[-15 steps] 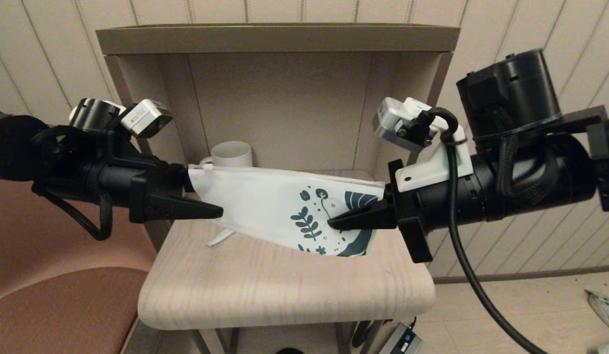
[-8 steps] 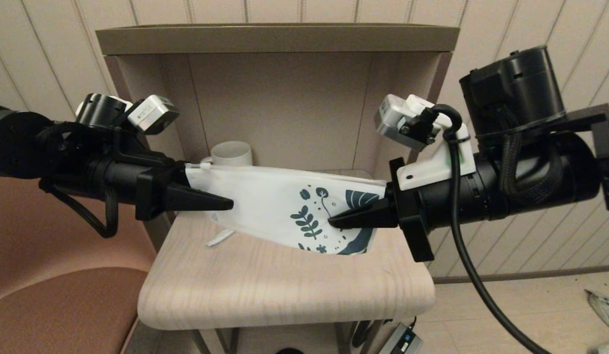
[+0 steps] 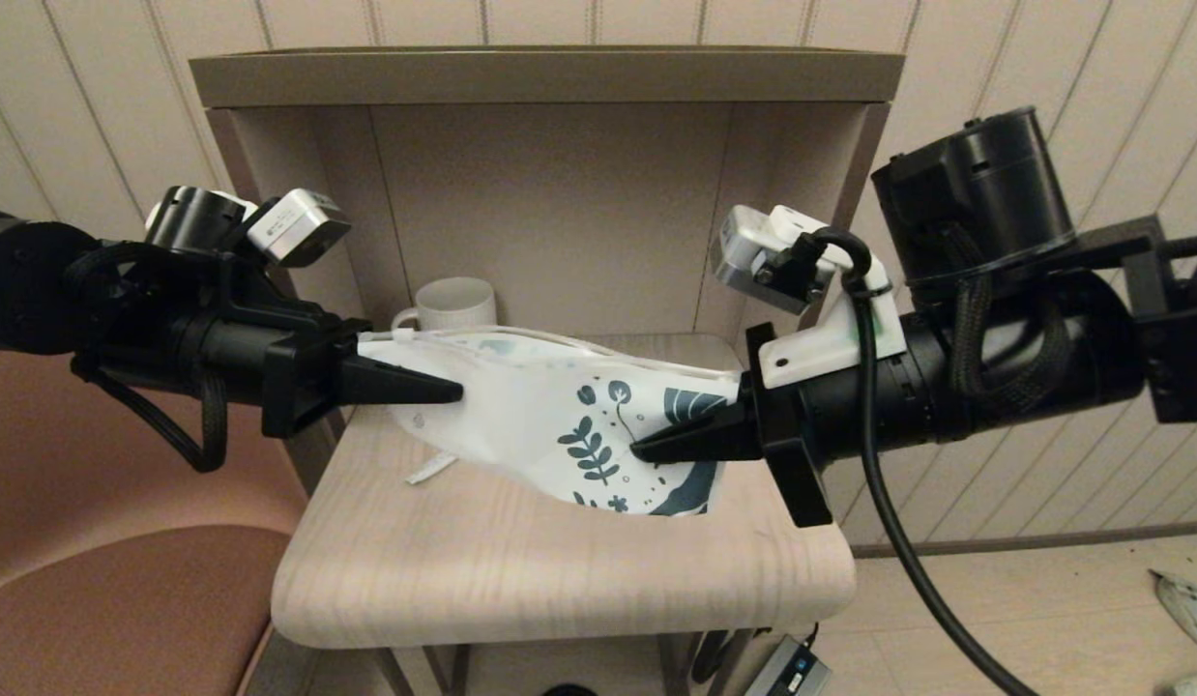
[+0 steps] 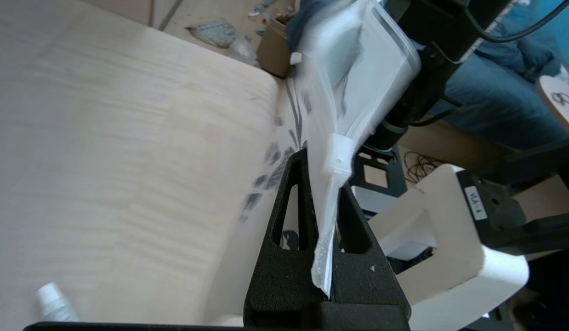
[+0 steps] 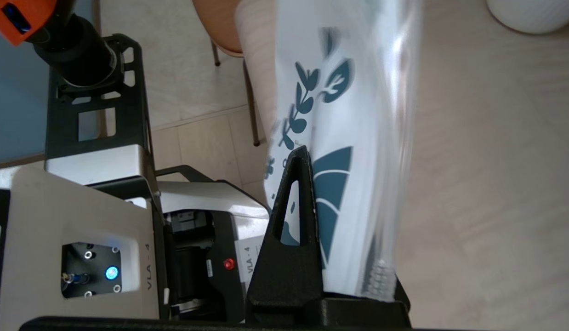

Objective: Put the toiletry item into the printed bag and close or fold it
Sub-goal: Pick up the toothpaste

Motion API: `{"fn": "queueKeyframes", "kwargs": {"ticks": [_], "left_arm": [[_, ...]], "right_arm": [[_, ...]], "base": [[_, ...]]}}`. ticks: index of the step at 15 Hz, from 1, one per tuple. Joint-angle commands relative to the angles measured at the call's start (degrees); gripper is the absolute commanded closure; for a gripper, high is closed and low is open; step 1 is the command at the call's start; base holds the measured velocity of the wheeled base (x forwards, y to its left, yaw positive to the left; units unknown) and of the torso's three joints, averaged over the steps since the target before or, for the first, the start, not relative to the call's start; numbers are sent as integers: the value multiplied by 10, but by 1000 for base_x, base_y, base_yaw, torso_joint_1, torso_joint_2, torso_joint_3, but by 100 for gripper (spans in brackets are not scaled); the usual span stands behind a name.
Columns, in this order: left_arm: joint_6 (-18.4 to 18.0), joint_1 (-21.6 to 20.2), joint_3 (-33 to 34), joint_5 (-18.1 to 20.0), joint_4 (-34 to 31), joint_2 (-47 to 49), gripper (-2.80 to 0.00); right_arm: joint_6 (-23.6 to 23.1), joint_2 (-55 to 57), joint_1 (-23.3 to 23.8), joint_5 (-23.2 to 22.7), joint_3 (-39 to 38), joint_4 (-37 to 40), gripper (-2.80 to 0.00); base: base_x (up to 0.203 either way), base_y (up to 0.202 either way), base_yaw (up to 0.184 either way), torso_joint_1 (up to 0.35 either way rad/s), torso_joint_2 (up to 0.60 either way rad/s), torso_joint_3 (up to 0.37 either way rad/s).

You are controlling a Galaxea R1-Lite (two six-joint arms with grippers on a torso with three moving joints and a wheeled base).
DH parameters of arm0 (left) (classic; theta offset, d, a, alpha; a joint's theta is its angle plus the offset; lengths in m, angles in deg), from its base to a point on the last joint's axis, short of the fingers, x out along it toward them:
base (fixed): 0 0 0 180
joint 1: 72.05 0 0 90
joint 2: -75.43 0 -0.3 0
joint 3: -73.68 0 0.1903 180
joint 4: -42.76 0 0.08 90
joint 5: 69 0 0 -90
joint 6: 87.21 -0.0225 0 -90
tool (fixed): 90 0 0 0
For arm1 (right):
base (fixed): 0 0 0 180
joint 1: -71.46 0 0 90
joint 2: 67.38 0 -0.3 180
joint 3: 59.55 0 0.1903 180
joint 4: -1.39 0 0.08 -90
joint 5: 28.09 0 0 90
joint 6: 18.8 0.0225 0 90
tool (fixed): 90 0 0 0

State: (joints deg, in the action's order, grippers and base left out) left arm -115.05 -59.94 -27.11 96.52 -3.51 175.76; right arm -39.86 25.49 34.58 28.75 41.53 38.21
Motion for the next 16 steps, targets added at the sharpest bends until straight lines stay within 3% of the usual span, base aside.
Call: {"fn": "queueKeyframes", "kwargs": {"ticks": [1, 11, 16], "left_arm": [[-1, 9, 0, 4, -1, -2, 0], [6, 72, 6, -3, 0, 3, 0], [7, 78, 3, -19, 0, 3, 0]], "right_arm": [[-1, 20, -10, -2, 11, 1, 0], [2, 69, -23, 1, 53, 2, 0], [2, 61, -22, 3, 45, 2, 0]], "base": [[0, 0, 0, 0, 0, 0], [0, 0, 0, 0, 0, 0], [0, 0, 0, 0, 0, 0]]}}
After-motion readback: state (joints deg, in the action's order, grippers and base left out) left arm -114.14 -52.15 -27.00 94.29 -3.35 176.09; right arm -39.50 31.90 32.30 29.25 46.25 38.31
